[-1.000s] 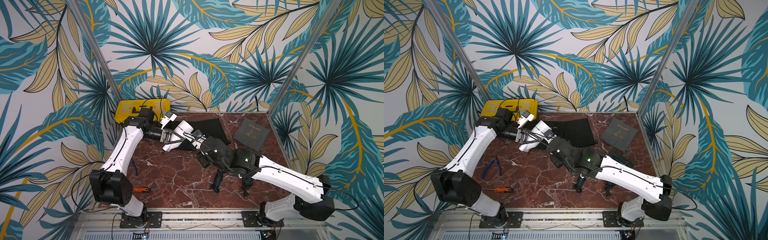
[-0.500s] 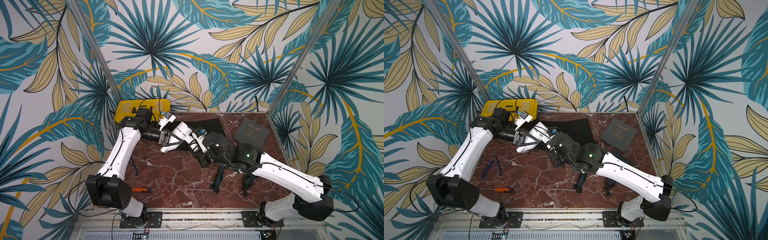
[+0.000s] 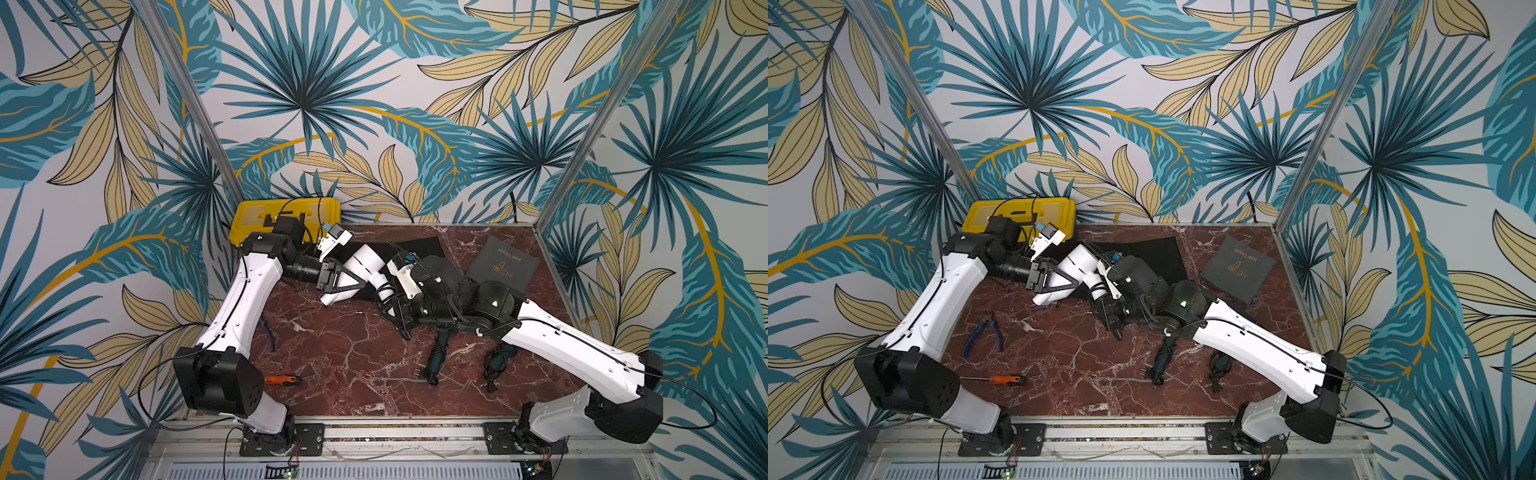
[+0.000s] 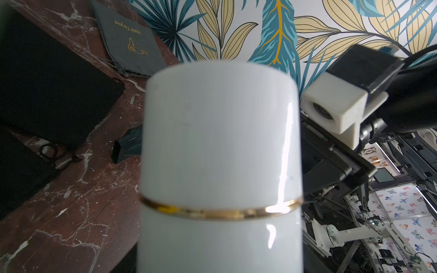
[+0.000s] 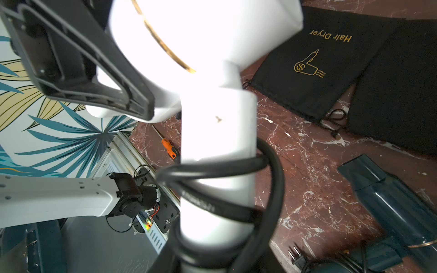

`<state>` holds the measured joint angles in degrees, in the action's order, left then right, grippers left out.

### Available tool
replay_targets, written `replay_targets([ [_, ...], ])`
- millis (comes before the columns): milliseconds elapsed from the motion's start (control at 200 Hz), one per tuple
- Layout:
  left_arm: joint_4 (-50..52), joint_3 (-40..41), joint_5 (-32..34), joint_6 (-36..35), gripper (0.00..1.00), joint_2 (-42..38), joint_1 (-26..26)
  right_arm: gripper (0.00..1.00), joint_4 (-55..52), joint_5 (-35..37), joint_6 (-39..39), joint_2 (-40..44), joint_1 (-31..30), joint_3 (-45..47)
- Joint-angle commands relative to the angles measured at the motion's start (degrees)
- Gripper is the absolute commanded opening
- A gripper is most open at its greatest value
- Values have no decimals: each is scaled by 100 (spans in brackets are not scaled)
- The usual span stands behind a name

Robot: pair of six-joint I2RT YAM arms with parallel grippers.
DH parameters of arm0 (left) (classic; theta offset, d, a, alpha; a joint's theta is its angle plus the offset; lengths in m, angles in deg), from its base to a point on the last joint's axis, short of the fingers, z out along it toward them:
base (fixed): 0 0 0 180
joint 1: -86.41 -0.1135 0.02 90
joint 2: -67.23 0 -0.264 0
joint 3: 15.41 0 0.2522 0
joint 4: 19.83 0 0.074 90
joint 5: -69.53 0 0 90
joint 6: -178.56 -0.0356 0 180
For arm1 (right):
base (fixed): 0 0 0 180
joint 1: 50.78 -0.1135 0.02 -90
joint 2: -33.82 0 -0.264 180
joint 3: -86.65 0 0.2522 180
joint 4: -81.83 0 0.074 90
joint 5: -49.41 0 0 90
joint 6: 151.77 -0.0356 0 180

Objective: Pack away hair dryers
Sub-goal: Pick up the hair dryer from the center of the board, then fold the hair dryer.

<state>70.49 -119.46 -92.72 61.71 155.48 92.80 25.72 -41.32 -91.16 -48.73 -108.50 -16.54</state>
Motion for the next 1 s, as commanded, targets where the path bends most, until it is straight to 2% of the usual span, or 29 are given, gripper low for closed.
replay_targets([
  [0, -272, -174, -540, -220, 0, 43, 395, 22, 1888, -1105, 189, -196, -317, -415],
  [40, -276, -191, -399, -279, 0, -28, 393, 27, 1454, -824, 308, -144, -294, -488],
  [100, -289, -184, -178, -390, 0, -161, 403, 43, 874, -556, 448, -29, -240, -544],
  [160, -290, -185, 39, -508, 0, -260, 404, 50, 358, -397, 525, 118, -158, -567],
  [210, -283, -191, 121, -557, 0, -303, 406, 57, 39, -409, 567, 287, -56, -521],
  [315, -286, -130, -29, -569, 0, -330, 404, 65, -233, -768, 514, 679, 255, -216],
  [516, -282, -43, -261, -567, 0, -387, 409, 67, -260, -1274, 451, 1141, 716, 273],
  [636, -286, -2, -276, -583, 0, -456, 447, 66, -124, -1959, 364, 1019, 865, 326],
  [721, -282, -16, -285, -580, 0, -466, 448, 65, -158, -2174, 312, 909, 867, 313],
  [801, -283, -16, -361, -560, 0, -460, 443, 63, -153, -2203, 251, 891, 867, 410],
  [996, -284, -46, -476, -536, 0, -458, 449, 52, -203, -2126, 159, 896, 863, 671],
])
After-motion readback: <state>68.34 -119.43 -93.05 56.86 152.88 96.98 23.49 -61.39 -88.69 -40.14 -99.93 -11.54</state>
